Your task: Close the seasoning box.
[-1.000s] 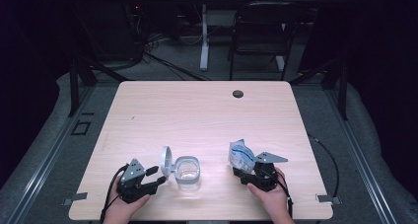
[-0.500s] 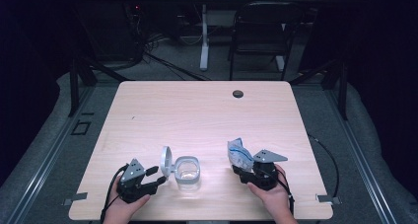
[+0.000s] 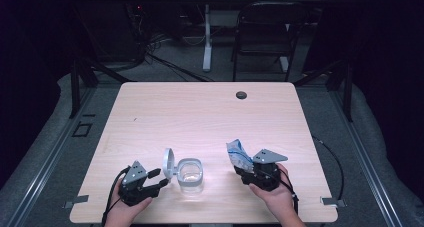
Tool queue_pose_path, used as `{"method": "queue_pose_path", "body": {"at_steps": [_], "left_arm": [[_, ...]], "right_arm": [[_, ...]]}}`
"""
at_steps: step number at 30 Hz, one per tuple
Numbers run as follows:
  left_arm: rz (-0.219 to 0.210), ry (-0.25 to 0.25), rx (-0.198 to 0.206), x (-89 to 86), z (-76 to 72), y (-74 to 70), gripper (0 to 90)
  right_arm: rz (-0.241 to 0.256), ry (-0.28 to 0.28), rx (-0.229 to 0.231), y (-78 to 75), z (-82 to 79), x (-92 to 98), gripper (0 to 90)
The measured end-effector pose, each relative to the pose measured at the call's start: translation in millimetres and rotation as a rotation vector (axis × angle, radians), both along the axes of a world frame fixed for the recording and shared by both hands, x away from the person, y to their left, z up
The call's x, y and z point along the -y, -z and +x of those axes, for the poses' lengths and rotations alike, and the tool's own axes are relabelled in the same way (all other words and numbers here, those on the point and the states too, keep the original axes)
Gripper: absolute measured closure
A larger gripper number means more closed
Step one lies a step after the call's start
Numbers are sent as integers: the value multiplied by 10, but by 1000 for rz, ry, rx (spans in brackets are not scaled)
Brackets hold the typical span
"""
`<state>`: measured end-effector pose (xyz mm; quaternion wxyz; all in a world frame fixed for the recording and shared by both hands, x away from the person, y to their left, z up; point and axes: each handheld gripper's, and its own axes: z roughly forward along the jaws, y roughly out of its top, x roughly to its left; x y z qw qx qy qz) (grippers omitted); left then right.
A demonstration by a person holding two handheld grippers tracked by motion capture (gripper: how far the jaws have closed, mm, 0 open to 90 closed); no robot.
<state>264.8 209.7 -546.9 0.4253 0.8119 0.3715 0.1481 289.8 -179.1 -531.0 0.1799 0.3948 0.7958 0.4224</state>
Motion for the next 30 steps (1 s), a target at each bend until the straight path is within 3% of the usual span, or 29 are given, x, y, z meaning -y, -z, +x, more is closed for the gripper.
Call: {"method": "queue_pose_path", "body": {"at_steps": [15,19,28,30], "left_arm": [[-1,7,3,-2,2,1,523],[-3,6,3,-2,2,1,523],[-4,5,1,-1,-2,-2,522],[0,7,4,-3,0,-2,523]], "right_arm": [[-64,-32,26,-118,55,-159,467],[-78,-10,53,-134,44,-185,467],[-75,-40,41,-169,69,-204,468],[-98,-60,42,-186,77,-218,468]]}}
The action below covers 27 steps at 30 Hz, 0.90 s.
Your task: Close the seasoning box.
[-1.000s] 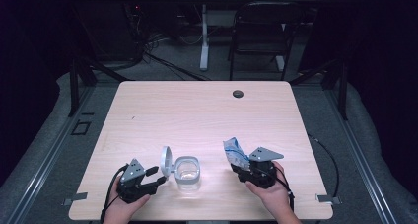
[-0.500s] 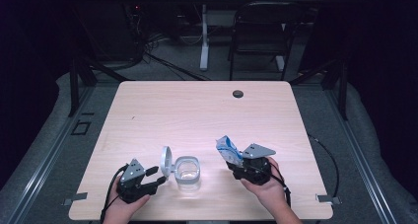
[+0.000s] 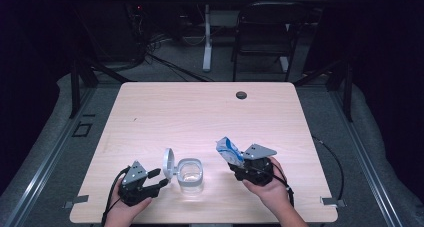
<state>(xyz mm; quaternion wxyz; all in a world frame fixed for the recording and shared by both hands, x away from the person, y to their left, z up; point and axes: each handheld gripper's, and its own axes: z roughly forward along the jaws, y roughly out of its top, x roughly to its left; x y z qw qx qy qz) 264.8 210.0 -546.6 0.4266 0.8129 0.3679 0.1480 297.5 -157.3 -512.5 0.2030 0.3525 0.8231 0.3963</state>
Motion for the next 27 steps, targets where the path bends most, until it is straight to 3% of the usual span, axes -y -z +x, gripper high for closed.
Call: {"method": "queue_pose_path", "body": {"at_steps": [7,9,13,27], "left_arm": [[1,1,1,-1,0,0,522],[1,1,0,-1,0,-1,523],[-2,-2,-2,0,-3,-1,523],[-3,-1,0,-1,-7,-7,523]], "right_arm": [[-50,-39,15,-56,3,-75,468],[-84,-51,36,-76,-3,-115,468],[-100,-58,49,-87,-7,-149,468],[-229,-111,116,-176,-22,-292,468]]}}
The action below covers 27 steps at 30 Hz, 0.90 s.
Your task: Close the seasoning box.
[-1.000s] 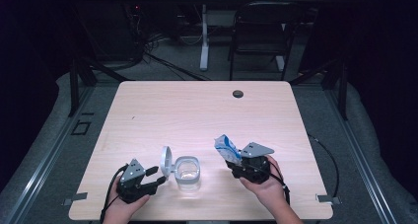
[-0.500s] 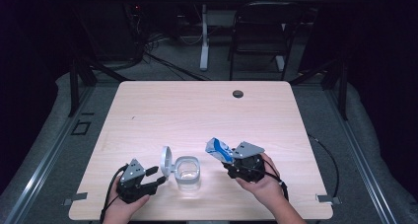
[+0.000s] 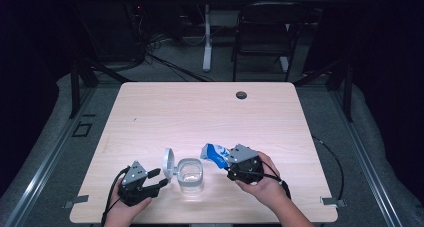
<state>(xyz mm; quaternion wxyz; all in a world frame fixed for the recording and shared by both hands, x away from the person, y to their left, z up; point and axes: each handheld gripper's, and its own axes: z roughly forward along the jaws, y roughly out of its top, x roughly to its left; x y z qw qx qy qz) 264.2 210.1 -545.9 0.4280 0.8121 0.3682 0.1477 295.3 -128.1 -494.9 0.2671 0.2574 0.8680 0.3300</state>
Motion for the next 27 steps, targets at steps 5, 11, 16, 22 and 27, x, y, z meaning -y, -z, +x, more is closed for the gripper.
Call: {"method": "queue_pose_path", "body": {"at_steps": [5,11,16,22,27], "left_arm": [[9,13,10,8,-4,-4,546],[21,19,16,26,-10,-11,600],[22,25,13,32,-9,-12,616],[23,25,14,30,-7,-12,616],[20,20,20,30,-12,-10,604]], "right_arm": [[-40,-14,25,-2,-4,-43,468],[-84,-23,56,10,-11,-78,468],[-108,-26,72,33,-13,-105,469],[-157,-26,85,55,-23,-136,469],[-187,-25,109,101,-16,-169,470]]}}
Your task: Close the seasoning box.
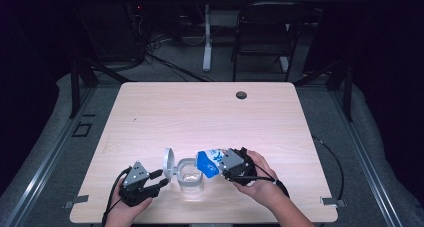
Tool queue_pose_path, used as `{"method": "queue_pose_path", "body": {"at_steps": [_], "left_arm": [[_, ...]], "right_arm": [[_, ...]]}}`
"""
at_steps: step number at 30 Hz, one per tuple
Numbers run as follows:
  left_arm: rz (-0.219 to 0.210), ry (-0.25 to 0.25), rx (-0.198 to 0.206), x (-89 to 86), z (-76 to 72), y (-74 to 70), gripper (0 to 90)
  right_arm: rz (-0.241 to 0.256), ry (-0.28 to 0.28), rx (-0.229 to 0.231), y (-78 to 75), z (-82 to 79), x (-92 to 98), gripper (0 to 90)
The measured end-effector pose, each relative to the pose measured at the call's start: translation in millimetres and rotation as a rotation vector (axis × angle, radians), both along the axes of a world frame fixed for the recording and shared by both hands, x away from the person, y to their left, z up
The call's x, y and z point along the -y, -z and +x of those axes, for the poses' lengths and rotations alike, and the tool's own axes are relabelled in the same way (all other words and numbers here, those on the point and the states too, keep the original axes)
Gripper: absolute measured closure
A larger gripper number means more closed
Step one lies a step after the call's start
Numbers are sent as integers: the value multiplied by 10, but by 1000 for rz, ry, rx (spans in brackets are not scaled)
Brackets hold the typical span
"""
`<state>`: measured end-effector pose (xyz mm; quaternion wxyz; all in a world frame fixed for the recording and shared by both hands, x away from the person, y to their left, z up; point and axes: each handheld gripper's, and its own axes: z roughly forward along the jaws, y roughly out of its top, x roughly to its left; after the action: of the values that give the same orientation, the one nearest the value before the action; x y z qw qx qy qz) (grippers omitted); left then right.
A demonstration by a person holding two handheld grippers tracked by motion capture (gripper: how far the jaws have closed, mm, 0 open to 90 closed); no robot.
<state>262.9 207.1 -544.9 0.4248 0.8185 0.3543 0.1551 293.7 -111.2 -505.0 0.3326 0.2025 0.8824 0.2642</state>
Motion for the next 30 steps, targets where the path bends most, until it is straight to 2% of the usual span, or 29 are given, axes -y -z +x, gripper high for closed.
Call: {"method": "queue_pose_path", "body": {"at_steps": [5,9,19,23,27,30], "left_arm": [[-3,-1,-2,3,0,2,603],[-8,-1,-3,4,-3,2,603],[-17,4,-6,0,-2,4,603],[-16,9,-6,3,-3,3,603],[-12,14,-11,8,-3,2,606],[-4,20,-6,8,0,1,609]], "right_arm": [[-49,4,30,31,1,-21,470],[-62,7,53,69,2,-36,470],[-107,13,72,111,18,-57,471],[-158,4,102,144,15,-87,471],[-167,4,107,159,19,-97,472],[-199,5,123,164,17,-106,472]]}}
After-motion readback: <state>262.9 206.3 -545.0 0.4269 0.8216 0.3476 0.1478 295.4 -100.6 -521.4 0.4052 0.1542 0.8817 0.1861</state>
